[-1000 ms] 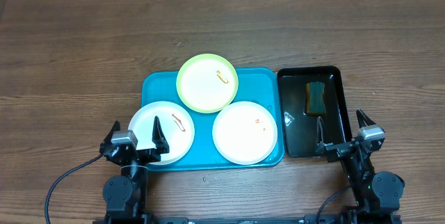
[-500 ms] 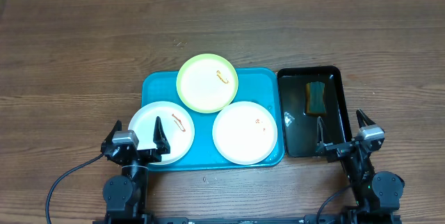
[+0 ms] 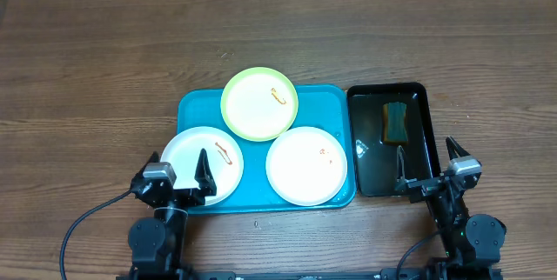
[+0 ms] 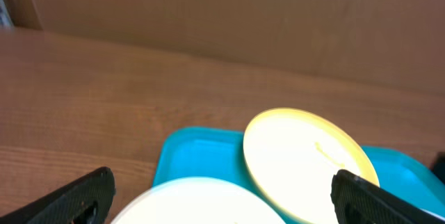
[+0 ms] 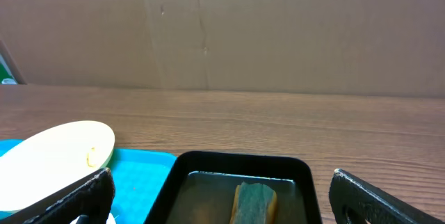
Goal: Clean dirty plates on tray and stack at the side
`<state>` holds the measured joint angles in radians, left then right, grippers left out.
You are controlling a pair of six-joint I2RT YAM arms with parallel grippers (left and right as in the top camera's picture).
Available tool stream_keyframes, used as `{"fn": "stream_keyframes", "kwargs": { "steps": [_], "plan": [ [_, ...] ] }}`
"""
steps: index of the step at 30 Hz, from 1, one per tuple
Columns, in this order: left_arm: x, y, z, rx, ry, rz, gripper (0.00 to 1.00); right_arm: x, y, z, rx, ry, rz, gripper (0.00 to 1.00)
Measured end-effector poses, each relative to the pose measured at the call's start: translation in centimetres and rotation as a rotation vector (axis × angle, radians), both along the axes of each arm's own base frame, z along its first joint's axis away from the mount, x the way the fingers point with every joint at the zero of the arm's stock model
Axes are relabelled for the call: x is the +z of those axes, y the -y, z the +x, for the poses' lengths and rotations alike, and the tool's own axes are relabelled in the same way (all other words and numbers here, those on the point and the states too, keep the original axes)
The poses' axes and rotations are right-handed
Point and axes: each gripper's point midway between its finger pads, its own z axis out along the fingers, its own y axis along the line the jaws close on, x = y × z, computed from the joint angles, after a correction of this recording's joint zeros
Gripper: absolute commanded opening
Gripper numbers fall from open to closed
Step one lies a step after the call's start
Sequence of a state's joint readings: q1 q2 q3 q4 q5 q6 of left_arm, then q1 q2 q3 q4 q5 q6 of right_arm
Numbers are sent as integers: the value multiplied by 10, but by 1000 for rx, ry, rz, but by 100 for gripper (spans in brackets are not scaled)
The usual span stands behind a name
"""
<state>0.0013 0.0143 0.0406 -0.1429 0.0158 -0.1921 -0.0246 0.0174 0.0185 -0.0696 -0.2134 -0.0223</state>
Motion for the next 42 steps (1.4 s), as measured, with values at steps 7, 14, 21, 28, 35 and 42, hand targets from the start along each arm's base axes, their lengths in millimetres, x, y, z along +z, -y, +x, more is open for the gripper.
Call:
{"fn": "stream_keyframes", "kwargs": {
  "steps": [7,14,21,28,35,42],
  "plan": [
    [44,12,-17,-71,-40,21,100,0,0,0,0,-2,0,100],
    [121,30,-21,-193,-180,54,100,0,0,0,0,-1,0,100],
    [155,49,-1,-322,-583,6,100,-1,0,0,0,-4,0,100],
    [138,61,42,-392,-795,-66,100,-1,0,0,0,-4,0,100],
    [83,80,41,-480,-1098,-210,61,-1,0,0,0,-4,0,100],
    [29,104,30,-528,-1388,-274,24,-1,0,0,0,-5,0,100]
  ]
}}
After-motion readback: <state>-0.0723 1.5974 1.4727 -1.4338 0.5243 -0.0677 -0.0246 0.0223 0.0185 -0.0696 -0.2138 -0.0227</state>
